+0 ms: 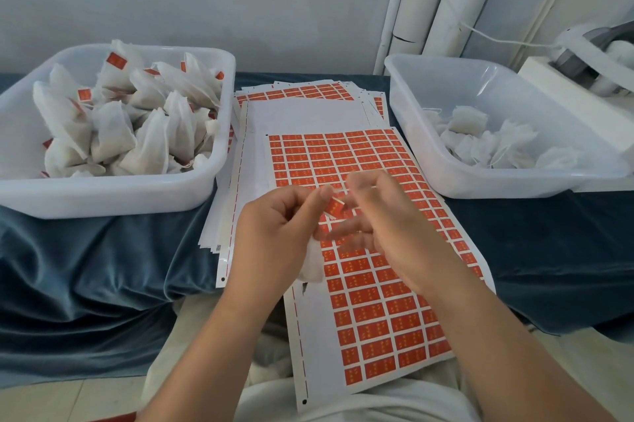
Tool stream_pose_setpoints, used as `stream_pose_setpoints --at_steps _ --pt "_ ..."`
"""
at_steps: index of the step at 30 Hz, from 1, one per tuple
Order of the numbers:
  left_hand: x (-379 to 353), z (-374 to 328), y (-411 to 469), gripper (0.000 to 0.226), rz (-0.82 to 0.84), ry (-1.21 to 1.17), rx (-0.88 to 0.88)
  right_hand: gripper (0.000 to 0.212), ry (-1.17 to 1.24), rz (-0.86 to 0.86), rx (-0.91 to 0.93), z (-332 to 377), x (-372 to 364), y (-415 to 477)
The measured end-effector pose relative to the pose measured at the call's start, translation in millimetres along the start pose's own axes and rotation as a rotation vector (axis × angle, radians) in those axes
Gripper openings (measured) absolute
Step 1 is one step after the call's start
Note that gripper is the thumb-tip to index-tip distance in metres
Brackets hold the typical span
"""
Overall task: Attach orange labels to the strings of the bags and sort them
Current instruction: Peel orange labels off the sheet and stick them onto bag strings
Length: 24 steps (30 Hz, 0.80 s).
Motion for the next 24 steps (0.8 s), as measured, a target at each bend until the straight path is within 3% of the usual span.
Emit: stream_pose_setpoints --at_steps 3,8,13,19,24 --pt "0.9 -3.4 -0.1 0.029 0.011 -0.016 -0.016 0.031 -0.217 0.078 0.167 0.5 -3.9 -6.0" --pt "2.3 -3.2 2.4 0.046 0.031 -0.071 0.057 0.025 -0.220 0.034 0.278 1.7 -1.7 -6.9" --pt "-2.1 -0.7 2.5 0.028 0.188 -0.185 0.144 0.022 -0.237 0.031 0.295 2.2 2.1 -5.0" --pt "-1.9 1.7 2.4 0.030 0.136 -0.208 0.117 0.026 -0.257 0.073 0.282 1.4 -2.0 -5.2" --pt "-4.0 0.0 -0.7 0.027 0.084 -0.145 0.053 0.023 -0.267 -0.044 0.353 -0.2 -3.6 -5.8"
Point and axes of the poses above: each hand's wrist, its own y-axis towards the middle knuckle, its own x-axis out of the back of the hand, z = x × y, the point moved 5 cm from there along y, towards the middle knuckle, and after that the axes turned 13 degrees about -z, right-handed, at the moved point
